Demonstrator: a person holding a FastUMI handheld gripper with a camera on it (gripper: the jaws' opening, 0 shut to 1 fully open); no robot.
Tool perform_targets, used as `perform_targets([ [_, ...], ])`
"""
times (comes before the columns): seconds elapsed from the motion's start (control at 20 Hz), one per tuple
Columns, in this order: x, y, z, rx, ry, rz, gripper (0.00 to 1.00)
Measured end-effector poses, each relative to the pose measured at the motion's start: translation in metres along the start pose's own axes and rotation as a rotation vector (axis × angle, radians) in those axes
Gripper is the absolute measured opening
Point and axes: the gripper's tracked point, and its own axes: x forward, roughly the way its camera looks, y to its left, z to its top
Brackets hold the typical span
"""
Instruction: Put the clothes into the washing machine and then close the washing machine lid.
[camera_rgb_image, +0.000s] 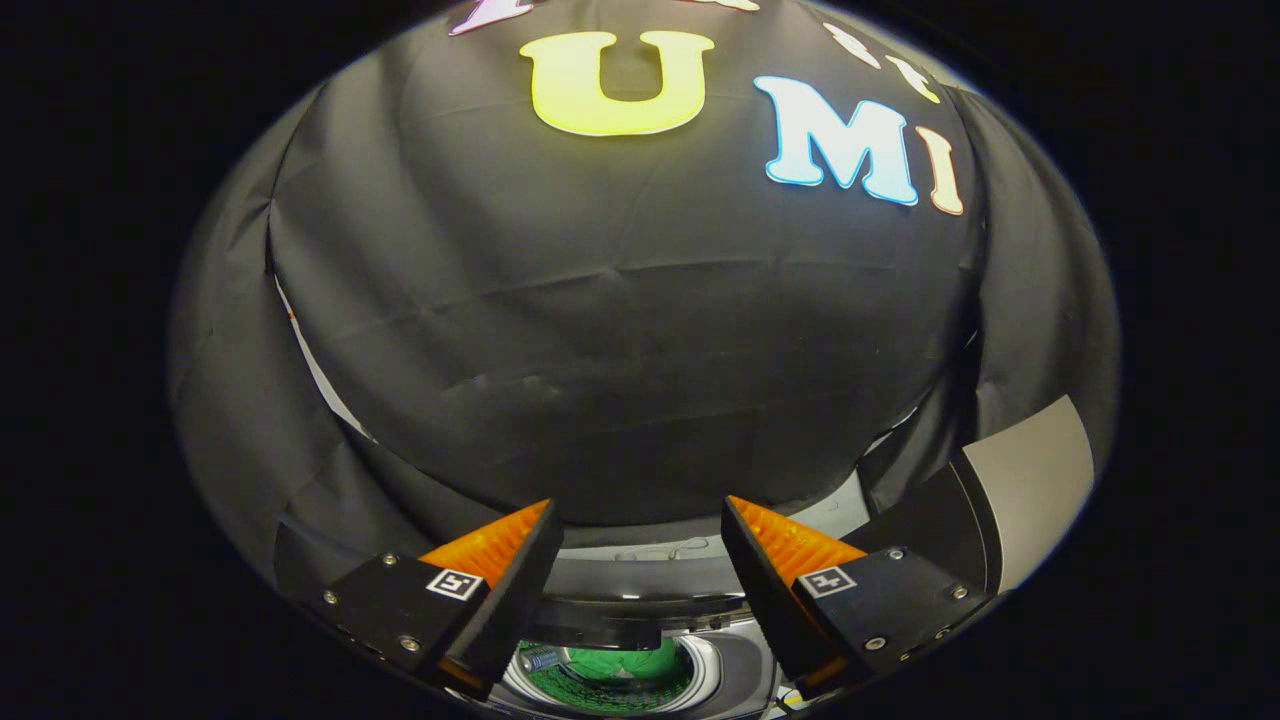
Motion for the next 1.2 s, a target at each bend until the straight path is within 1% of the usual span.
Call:
perform_targets([
  [0.5,-0.013,0.0,-0.006,-0.003,-0.055,0.009,0.99],
  [0.75,-0.033,0.003,-0.025,-0.004,-0.09,0.012,0.99],
  [0.95,-0.043,0.003,-0.031,-0.004,-0.135,0.027,0.99],
  [1.2,-0.052,0.002,-0.046,-0.007,-0.141,0.025,0.99],
])
